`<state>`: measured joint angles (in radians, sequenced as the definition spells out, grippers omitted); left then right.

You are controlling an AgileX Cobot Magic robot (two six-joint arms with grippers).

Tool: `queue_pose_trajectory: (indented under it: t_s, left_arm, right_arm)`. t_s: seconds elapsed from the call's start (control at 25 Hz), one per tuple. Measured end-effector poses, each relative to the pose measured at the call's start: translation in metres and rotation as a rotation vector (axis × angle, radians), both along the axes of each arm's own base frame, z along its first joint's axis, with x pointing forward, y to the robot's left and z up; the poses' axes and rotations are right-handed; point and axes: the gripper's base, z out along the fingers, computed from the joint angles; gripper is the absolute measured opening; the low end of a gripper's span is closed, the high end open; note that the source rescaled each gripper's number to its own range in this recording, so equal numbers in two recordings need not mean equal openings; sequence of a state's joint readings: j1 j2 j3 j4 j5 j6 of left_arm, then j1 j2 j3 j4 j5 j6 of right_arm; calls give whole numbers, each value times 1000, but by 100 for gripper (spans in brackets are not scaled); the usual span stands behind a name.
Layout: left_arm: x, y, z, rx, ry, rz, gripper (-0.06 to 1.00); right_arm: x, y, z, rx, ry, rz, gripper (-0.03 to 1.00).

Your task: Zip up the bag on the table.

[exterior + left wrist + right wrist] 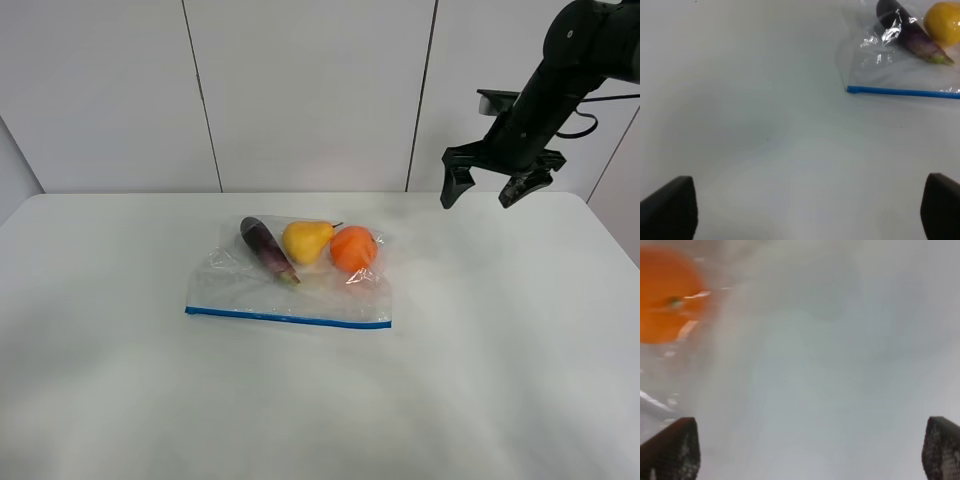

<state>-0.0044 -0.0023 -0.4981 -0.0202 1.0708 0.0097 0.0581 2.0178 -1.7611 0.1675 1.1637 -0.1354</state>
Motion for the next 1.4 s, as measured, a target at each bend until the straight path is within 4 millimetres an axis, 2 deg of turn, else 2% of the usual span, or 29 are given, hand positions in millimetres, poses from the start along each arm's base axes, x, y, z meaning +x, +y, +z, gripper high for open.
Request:
queue_pose_trajectory:
  t_s: [0.28,0.4,0.52,0.64,0.72,0.84,1.04,1.4]
  left_arm:
    - [0,0,0,1,0,1,100]
    - [0,0,0,1,0,1,100]
    - [0,0,0,1,0,1,100]
    - [0,0,0,2,0,1,100]
    - [0,0,0,2,0,1,100]
    - [0,0,0,3,0,2,100]
    - [0,0,0,3,0,2,100]
    - [0,0,0,3,0,2,100]
  right_arm:
    - [-1,-43,4,-35,31,-88,97]
    - [-6,-48,11,-38,18,-98,97]
    - [-24,-46,23,-32,14,-101,96]
    - [-57,-45,29,-32,41,-101,96]
    - [-84,-43,26,-32,81,-100,96]
    - [-132,-41,25,-32,120,-99,96]
    - [-212,-38,10,-33,178,-96,95]
    - [-316,-34,-9,-36,-110,-123,95]
